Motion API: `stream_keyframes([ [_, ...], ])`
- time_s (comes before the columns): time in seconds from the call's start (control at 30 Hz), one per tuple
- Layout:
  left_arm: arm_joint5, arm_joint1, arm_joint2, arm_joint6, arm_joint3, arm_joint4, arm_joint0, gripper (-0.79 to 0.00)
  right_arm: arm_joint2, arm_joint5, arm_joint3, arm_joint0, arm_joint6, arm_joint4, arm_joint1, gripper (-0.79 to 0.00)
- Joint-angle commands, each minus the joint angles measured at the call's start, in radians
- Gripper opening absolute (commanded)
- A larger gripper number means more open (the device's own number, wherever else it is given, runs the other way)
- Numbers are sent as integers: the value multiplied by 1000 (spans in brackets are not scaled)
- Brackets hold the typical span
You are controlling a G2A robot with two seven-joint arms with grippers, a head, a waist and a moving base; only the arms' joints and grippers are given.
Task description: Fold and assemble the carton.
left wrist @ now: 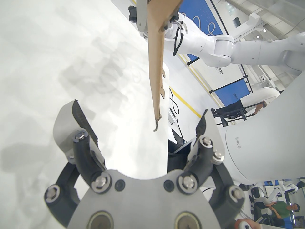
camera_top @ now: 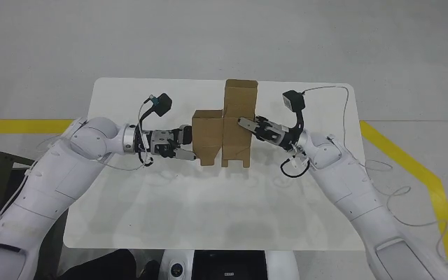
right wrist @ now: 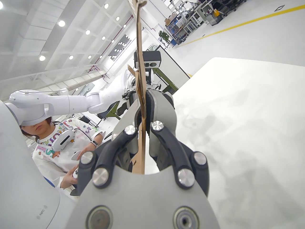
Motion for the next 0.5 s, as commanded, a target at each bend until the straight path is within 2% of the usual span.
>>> stream_keyframes([
  [0.0, 7, 1, 4, -7, -6, -23, 1, 0, 3, 0, -1, -3, -10, -9, -1, -785],
  [0.03, 10, 2, 6, -10, -10, -32, 1, 0, 6, 0, -1, -5, -17, -13, -2, -785],
  [0.07, 13, 3, 6, -12, -11, -38, 1, -129, 8, 0, -1, -7, -24, -16, -3, -785],
  [0.1, 12, 3, 6, -12, -12, -45, 2, -409, 10, 0, 0, -9, -30, -22, -3, -785],
  [0.13, 13, 4, 6, -13, -12, -51, 3, -536, 10, 0, -1, -10, -33, -26, -4, -785],
  [0.2, 16, 5, 5, -16, -11, -63, 3, -690, 12, 0, -2, -13, -39, -30, -6, -785],
  [0.3, 23, 4, 3, -23, -4, -78, 2, -785, 10, 0, -4, -13, -43, -33, -9, -785],
  [0.47, 37, -4, 2, -34, 8, -105, -3, -785, 7, 2, -4, -12, -45, -33, -13, -785],
])
